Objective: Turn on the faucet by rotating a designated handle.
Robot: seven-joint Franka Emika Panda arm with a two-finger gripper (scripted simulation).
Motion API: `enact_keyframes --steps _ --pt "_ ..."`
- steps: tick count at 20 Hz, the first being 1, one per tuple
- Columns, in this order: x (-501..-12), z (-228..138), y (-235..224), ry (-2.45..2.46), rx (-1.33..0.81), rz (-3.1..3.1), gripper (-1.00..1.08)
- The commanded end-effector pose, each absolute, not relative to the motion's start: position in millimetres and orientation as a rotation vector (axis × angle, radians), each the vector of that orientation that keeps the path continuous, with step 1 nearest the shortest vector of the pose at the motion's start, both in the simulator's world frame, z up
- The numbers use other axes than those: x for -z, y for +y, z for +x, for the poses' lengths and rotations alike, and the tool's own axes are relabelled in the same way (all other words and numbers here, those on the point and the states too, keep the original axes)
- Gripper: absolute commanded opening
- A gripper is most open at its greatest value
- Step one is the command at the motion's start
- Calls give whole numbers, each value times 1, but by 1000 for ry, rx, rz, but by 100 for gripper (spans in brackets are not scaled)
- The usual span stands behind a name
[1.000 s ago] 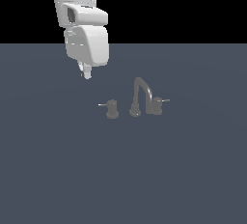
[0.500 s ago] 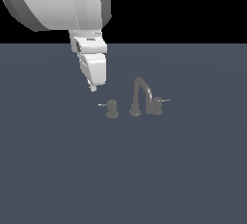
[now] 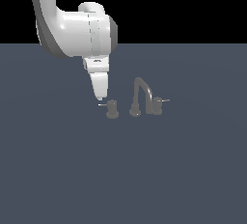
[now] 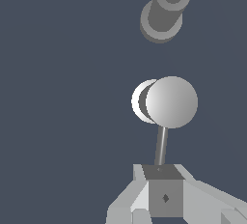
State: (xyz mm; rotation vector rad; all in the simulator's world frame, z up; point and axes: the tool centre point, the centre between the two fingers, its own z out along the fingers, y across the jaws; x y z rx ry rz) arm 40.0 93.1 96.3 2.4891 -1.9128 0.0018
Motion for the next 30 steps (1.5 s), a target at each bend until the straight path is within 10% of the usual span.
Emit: enact_keyframes --steps 1,30 --pt "-85 50 90 -1960 -4 2452 -100" --pt "-64 46 89 -2069 -12 2374 -100"
